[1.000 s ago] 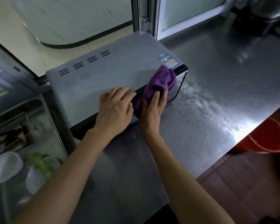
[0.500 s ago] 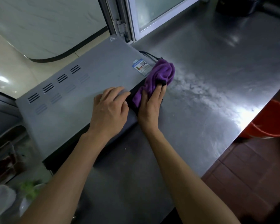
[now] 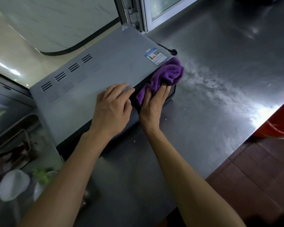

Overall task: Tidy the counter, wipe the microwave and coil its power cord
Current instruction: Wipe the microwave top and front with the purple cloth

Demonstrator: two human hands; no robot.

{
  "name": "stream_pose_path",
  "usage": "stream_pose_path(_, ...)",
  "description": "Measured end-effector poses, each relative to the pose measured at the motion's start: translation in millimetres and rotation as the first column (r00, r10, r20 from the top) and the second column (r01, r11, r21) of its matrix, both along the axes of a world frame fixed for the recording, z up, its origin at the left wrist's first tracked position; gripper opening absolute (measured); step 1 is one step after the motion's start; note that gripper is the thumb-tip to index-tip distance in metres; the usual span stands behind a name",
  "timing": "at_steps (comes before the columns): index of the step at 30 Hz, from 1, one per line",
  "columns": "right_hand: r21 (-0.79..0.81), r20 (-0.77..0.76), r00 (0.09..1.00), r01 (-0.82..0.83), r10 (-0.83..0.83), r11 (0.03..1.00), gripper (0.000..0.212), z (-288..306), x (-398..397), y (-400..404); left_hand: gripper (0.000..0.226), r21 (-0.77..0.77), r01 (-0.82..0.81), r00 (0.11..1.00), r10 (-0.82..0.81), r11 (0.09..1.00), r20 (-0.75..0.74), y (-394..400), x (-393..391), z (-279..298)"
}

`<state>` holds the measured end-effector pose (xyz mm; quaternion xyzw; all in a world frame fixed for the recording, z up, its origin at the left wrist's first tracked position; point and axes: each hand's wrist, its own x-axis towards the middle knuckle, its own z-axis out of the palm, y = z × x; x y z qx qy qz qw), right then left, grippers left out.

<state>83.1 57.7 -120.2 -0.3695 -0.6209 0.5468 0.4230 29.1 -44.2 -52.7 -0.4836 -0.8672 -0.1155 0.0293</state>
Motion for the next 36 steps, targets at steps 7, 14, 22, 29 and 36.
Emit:
stream_pose_path(7,0.007,0.011,1.0,-0.006,0.006,1.0,0.053,-2,-7,-79,0.044,0.001,-0.042,0.999,0.042,0.999,0.006,-86,-10,2)
stream_pose_path(14,0.001,0.007,0.999,-0.04,0.04,0.999,0.058,1,-10,-176,0.051,0.075,-0.06,0.997,0.057,0.995,0.044,-171,-20,1)
stream_pose_path(22,-0.071,-0.024,0.995,-0.099,0.098,0.993,0.062,-3,-11,-268,0.051,0.125,-0.038,0.996,0.028,0.991,0.081,-221,-23,-4)
stream_pose_path(29,-0.095,-0.03,0.995,-0.102,0.099,0.99,0.063,-4,-10,-272,0.049,0.098,-0.026,0.998,0.02,0.995,0.059,-219,-22,-4)
stream_pose_path(36,-0.15,-0.03,0.998,-0.051,0.047,0.987,0.053,-16,-12,-212,0.043,0.055,0.015,1.0,-0.016,0.998,0.018,-176,-22,0)
